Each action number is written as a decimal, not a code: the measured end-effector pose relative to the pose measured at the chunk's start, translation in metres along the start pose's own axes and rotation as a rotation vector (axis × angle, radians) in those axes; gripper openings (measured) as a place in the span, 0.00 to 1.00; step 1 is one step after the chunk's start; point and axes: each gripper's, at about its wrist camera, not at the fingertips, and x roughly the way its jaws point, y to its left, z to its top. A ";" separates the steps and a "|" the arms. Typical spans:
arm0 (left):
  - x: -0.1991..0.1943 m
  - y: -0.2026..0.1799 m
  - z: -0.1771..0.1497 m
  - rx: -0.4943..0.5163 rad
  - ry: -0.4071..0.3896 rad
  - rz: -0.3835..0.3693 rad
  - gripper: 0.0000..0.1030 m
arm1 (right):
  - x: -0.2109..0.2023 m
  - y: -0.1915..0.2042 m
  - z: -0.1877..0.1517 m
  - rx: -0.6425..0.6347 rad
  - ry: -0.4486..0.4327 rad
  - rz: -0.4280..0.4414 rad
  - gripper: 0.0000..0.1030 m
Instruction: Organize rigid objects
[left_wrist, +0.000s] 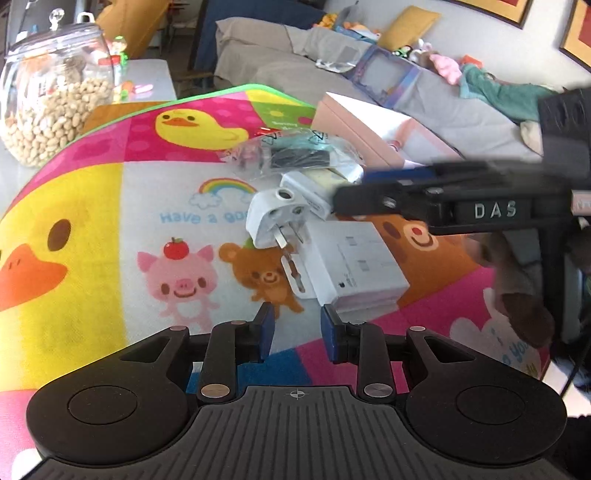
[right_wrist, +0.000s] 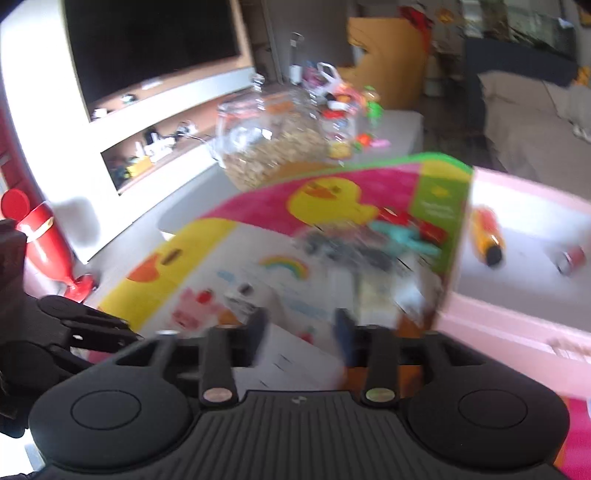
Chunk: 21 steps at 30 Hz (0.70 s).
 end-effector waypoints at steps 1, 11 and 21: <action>0.000 0.000 -0.001 0.005 0.002 -0.007 0.30 | 0.007 0.007 0.004 -0.023 0.006 0.008 0.71; -0.005 -0.019 -0.022 0.025 0.028 -0.150 0.30 | 0.051 0.011 0.013 -0.046 0.121 -0.016 0.41; 0.018 -0.031 -0.013 -0.065 0.004 -0.190 0.30 | -0.023 -0.025 -0.030 0.072 0.079 -0.036 0.38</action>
